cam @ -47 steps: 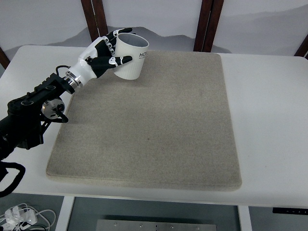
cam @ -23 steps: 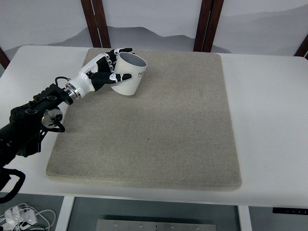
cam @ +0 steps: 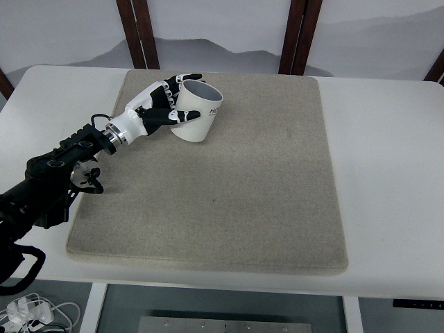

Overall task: Flip white cup upright
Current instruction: 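Lower the upright mug onto the mat with the left hand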

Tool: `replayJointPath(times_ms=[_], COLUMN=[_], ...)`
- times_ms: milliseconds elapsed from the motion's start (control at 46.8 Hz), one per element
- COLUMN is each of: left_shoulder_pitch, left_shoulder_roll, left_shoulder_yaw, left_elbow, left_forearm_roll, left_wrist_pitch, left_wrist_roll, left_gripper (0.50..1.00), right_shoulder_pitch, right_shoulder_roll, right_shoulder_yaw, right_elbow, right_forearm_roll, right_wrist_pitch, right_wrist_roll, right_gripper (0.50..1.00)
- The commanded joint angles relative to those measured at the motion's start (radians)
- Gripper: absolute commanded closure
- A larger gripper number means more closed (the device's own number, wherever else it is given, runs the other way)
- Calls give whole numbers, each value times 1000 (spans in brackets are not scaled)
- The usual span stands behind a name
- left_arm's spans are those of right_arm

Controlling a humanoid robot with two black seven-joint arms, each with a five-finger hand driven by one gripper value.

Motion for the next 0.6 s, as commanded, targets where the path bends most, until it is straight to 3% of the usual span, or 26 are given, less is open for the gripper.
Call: replayJointPath(times_ms=[0, 64, 107, 150, 364, 578], left_shoulder_pitch=[0, 0, 0, 0, -2, -6], left_shoulder_roll=[-2, -2, -2, -2, 6, 15], left_shoulder_yaw=[0, 14, 32, 40, 41, 32], left_elbow=[0, -3, -3, -2, -2, -8], left_forearm_roll=[0, 1, 0, 0, -2, -3], left_wrist_pitch=[0, 0, 0, 0, 0, 0], left_wrist_roll=[0, 0, 0, 0, 0, 0], left_gripper=[626, 609, 555, 542, 506, 506], right_shoulder_pitch=[0, 0, 0, 0, 0, 0], right_shoulder_roll=[0, 0, 0, 0, 0, 0], right_shoulder_yaw=[-1, -1, -1, -1, -1, 1], right_elbow=[-1, -1, -1, -1, 1, -1], right_forearm_roll=[0, 0, 0, 0, 0, 0], right_wrist_pitch=[0, 0, 0, 0, 0, 0], right_wrist_roll=[0, 0, 0, 0, 0, 0], right_gripper=[548, 548, 548, 548, 548, 548])
